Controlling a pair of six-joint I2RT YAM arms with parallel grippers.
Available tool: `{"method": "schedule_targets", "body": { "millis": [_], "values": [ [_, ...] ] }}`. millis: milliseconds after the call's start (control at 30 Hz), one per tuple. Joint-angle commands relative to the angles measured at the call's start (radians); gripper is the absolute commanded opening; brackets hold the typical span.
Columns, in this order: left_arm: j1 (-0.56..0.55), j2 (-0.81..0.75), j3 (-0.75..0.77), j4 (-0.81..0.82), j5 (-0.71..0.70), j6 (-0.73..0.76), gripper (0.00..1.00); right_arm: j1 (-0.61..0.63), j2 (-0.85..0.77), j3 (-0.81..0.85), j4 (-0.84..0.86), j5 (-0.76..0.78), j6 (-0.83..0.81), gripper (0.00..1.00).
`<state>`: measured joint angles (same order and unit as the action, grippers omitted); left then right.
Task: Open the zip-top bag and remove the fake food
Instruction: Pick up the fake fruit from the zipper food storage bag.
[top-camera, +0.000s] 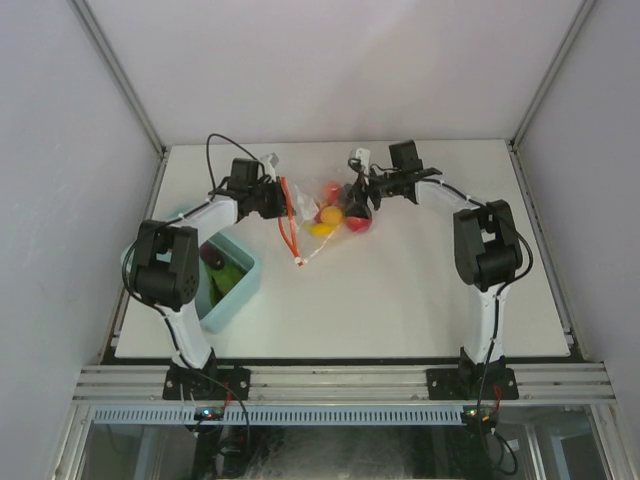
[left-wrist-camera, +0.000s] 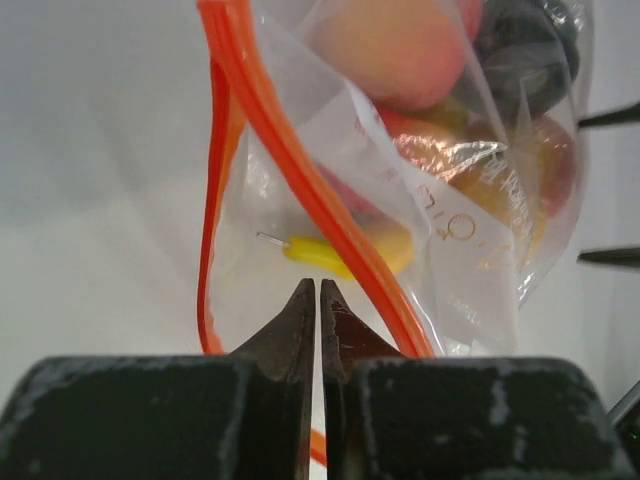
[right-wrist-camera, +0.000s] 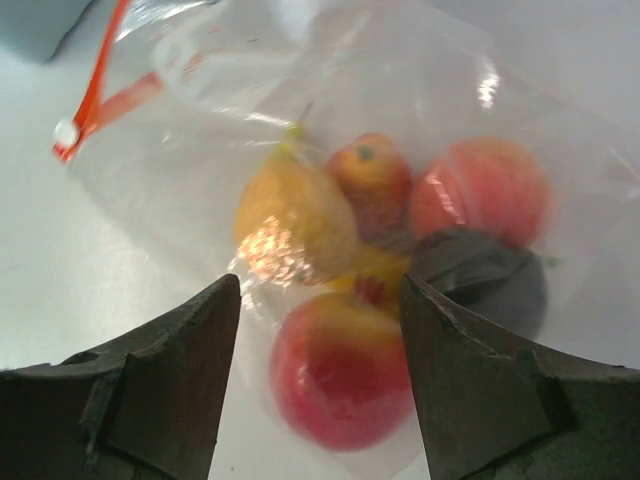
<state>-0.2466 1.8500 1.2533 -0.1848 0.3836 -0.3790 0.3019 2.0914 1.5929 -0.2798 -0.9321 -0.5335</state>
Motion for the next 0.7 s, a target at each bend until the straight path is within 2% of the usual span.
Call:
{"method": "schedule_targets", "body": {
  "millis": [0,200,333,667],
  "values": [
    [-0.011,0.045,0.097,0.083,0.117,-0.009,0.09,-0.012,-0.118,-0.078,0.008,-0.15,-0.372,0.65],
    [-0.027,0.108,0.159,0.099,0.163,0.008,0.17,0.009,-0.094,-0.057,-0.117,-0.073,-0.57,0.66],
    [-0.038,0.132,0.169,0.148,0.204,0.015,0.22,0.027,-0.074,-0.047,-0.122,0.001,-0.598,0.67],
    [-0.042,0.13,0.059,0.381,0.364,-0.061,0.31,0.066,-0.027,0.003,-0.151,0.031,-0.629,0.64]
  ]
}}
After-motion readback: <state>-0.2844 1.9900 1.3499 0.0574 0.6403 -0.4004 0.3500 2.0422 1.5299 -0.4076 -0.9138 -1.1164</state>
